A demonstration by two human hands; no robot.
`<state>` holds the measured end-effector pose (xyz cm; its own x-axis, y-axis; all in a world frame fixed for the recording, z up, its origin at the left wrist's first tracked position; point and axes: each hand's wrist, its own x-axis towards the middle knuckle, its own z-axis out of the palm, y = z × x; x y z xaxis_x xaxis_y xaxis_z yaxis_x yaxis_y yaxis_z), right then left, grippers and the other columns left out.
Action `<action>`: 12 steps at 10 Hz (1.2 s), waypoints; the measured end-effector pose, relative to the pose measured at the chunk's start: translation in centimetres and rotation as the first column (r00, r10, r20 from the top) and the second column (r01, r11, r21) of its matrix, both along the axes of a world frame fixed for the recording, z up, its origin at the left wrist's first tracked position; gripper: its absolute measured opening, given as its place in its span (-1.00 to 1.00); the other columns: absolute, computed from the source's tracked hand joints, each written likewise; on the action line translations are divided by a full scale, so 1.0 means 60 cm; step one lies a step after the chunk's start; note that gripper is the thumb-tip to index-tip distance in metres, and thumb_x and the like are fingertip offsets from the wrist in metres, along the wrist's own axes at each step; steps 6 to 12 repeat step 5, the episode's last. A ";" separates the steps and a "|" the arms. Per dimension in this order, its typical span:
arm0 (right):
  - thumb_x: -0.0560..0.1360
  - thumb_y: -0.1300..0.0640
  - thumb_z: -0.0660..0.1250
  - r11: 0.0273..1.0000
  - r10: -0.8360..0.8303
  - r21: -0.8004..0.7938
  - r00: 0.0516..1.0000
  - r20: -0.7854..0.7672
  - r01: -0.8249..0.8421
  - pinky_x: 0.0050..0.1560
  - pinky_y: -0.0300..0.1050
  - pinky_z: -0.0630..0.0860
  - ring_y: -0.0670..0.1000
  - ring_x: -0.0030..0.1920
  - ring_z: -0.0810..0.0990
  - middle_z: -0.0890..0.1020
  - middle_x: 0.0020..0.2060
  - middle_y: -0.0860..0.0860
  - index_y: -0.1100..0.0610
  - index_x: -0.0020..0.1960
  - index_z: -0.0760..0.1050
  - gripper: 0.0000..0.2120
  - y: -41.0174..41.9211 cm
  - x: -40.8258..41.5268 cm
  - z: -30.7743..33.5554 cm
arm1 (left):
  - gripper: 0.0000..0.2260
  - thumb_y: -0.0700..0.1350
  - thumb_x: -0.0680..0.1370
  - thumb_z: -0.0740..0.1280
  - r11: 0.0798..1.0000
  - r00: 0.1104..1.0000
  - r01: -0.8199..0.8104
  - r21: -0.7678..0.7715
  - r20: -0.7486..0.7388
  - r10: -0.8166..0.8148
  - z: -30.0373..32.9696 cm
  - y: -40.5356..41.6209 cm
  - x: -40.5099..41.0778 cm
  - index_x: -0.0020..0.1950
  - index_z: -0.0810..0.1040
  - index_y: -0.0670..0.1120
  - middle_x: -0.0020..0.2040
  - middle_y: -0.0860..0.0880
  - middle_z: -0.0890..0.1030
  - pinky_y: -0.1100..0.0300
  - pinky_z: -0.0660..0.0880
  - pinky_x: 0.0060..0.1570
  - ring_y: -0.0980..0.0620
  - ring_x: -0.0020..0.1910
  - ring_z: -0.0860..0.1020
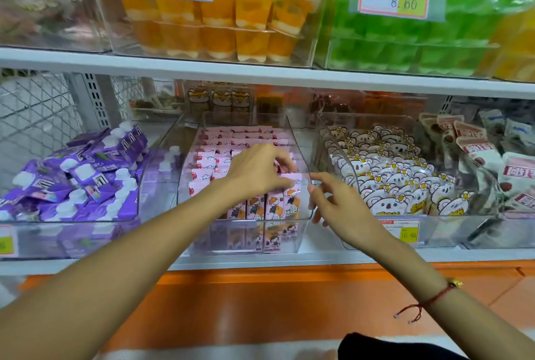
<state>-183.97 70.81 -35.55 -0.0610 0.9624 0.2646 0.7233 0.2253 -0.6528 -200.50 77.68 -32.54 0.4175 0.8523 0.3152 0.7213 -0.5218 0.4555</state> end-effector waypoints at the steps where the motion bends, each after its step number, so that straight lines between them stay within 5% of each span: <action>1: 0.63 0.04 0.12 1.000 0.008 0.000 1.000 -0.011 -0.008 -0.16 0.07 0.58 -0.05 -0.35 0.63 0.58 -0.23 0.01 0.06 0.35 0.37 -0.68 -0.002 0.000 0.002 | -0.93 0.00 0.42 0.50 0.999 0.999 -0.032 0.034 0.034 0.031 -0.004 0.010 0.007 -0.12 0.67 0.09 -0.36 0.23 0.48 0.29 0.33 -0.37 0.21 -0.29 0.48; 4: 0.64 0.05 0.11 1.000 0.002 -0.027 1.000 0.015 -0.002 -0.17 -0.01 0.57 -0.08 -0.34 0.62 0.58 -0.30 -0.03 0.09 0.38 0.35 -0.66 -0.007 -0.009 0.000 | -0.91 0.06 0.47 0.44 0.999 0.994 0.049 -0.011 -0.099 -0.050 -0.018 -0.003 0.001 -0.06 0.64 0.12 -0.12 0.11 0.61 0.23 0.34 -0.28 0.07 -0.07 0.56; 5: 0.63 0.03 0.12 0.999 -0.004 -0.052 0.999 0.054 0.007 -0.15 -0.03 0.54 0.00 -0.24 0.63 0.62 -0.18 0.02 0.11 0.40 0.33 -0.63 -0.013 0.004 0.031 | -0.82 0.11 0.55 0.32 0.998 0.997 0.047 -0.029 -0.060 -0.049 0.013 -0.020 -0.010 0.09 0.62 0.11 0.09 0.06 0.62 0.14 0.49 -0.05 0.05 0.07 0.56; 12: 0.63 0.03 0.12 0.999 -0.004 -0.052 0.999 0.054 0.007 -0.15 -0.03 0.54 0.00 -0.24 0.63 0.62 -0.18 0.02 0.11 0.40 0.33 -0.63 -0.013 0.004 0.031 | -0.82 0.11 0.55 0.32 0.998 0.997 0.047 -0.029 -0.060 -0.049 0.013 -0.020 -0.010 0.09 0.62 0.11 0.09 0.06 0.62 0.14 0.49 -0.05 0.05 0.07 0.56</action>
